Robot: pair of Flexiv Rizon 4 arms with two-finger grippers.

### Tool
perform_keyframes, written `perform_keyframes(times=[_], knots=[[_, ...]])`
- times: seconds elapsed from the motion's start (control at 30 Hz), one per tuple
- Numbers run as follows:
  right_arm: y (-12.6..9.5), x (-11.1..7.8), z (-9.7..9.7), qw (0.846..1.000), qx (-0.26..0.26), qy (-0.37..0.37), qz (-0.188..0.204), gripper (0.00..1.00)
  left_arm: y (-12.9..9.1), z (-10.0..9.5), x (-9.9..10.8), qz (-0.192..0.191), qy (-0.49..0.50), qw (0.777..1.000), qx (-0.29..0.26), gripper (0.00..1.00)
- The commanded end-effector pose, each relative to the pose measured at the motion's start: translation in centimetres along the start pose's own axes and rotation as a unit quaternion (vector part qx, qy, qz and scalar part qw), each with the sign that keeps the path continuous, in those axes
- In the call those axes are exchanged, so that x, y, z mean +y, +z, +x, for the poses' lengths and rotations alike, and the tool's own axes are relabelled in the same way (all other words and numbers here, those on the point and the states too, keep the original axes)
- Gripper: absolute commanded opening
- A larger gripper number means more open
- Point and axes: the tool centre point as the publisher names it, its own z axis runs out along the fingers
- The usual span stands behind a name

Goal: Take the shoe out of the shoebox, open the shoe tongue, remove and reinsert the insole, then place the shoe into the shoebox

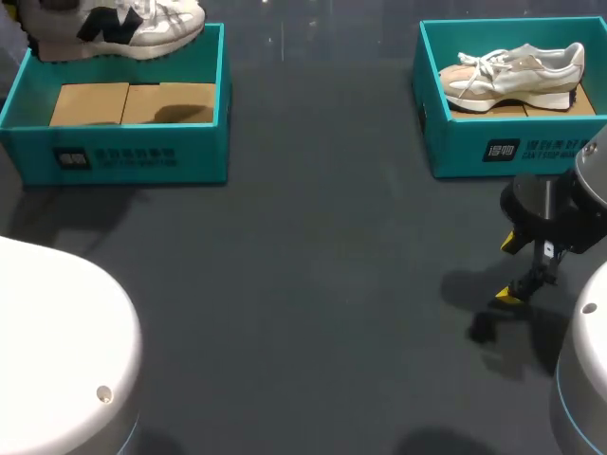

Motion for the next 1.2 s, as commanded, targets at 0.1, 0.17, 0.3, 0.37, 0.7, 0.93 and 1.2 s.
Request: perform_keyframes(times=[0.1, 0.17, 0.3, 0.37, 0.7, 0.93, 1.2], knots=[[0.0, -0.1, 0.2, 1.000, -0.002, 0.000, 0.000, 1.00, 0.2, 0.7, -1.2, -0.030, 0.001, 1.000, -0.008, 0.00], [0.0, -0.1, 0.2, 1.000, -0.002, 0.000, 0.000, 1.00, 0.2, 0.7, -1.2, -0.030, 0.001, 1.000, -0.008, 0.00], [0.0, -0.1, 0.2, 1.000, -0.002, 0.000, 0.000, 1.00, 1.0, 0.4, -0.5, -0.032, 0.019, 0.999, -0.015, 0.00], [0.0, -0.1, 0.2, 1.000, -0.002, 0.000, 0.000, 1.00, 1.7, 0.2, -0.3, -0.043, 0.044, 0.998, -0.015, 0.00], [0.0, -0.1, 0.2, 1.000, -0.002, 0.000, 0.000, 1.00, 5.2, 0.0, 0.4, -0.030, 0.070, 0.997, 0.003, 0.00], [0.0, -0.1, 0.2, 1.000, -0.002, 0.000, 0.000, 1.00, 5.9, 0.0, 0.0, -0.023, 0.095, 0.995, 0.007, 0.00], [0.0, -0.1, 0.2, 1.000, -0.002, 0.000, 0.000, 1.00, 5.9, 0.0, 0.0, -0.023, 0.095, 0.995, 0.007, 0.00]])
